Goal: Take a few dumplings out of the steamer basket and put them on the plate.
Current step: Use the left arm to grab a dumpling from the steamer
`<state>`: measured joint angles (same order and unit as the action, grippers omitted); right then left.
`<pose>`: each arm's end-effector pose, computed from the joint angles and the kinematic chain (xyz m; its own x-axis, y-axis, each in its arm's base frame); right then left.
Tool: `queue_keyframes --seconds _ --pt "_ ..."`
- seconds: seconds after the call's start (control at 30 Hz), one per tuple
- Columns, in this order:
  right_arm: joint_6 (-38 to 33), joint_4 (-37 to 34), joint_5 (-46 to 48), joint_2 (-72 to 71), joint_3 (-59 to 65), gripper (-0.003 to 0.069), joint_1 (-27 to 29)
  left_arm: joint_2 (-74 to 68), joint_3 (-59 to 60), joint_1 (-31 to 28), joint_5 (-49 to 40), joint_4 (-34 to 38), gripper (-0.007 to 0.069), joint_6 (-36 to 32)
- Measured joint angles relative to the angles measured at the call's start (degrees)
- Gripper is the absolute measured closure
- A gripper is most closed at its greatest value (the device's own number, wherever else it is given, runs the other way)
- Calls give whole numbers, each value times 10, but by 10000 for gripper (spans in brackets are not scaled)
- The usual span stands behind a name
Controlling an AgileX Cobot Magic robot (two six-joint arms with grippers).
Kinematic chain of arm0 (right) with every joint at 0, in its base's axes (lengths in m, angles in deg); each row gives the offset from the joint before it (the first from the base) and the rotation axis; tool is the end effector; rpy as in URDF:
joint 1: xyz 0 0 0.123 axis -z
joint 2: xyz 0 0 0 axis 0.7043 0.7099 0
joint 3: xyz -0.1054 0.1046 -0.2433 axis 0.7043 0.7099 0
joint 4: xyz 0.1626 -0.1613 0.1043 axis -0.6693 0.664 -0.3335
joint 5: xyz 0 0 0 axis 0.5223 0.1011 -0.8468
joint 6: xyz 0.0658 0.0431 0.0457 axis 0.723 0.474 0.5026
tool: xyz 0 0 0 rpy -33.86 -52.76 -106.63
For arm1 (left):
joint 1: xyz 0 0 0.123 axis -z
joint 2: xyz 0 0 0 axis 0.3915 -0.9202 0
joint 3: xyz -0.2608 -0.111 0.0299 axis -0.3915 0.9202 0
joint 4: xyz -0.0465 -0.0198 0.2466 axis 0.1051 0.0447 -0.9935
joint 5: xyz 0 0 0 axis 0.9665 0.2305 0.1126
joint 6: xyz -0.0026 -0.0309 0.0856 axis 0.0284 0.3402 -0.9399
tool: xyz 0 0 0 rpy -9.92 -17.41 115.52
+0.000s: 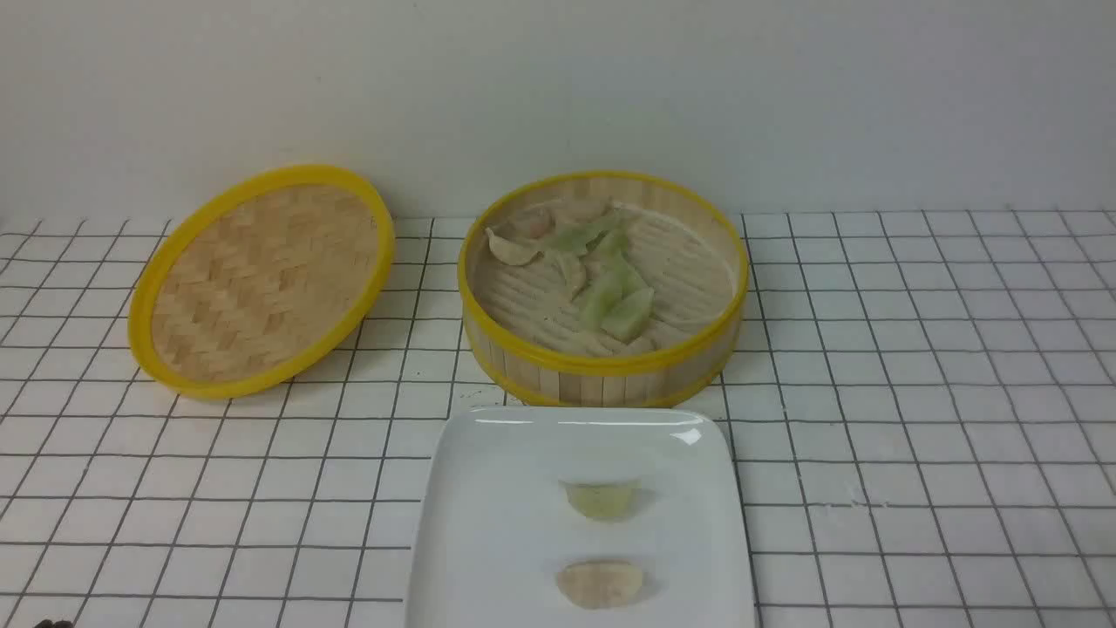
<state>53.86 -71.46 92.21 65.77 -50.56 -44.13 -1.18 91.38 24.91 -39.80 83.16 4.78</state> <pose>0.0523 0.0039 0.1719 -0.3018 0.0984 -0.9483 -0.0068 0.9944 0.1053 0.0523 -0.0034 0.1701 -0.3059 0.0482 -0.9508 0.0611 0.9977 0.0309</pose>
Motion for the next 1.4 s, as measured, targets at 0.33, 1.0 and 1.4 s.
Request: queue_keyframes --seconds 0.33,1.0,1.4 --pt "0 0 0 0 0 673 0 0 0 0 0 0 631 0" --pt "0 0 0 0 0 673 0 0 1 0 85 82 631 47" --pt "0 0 0 0 0 673 0 -24 -79 0 271 281 631 100"
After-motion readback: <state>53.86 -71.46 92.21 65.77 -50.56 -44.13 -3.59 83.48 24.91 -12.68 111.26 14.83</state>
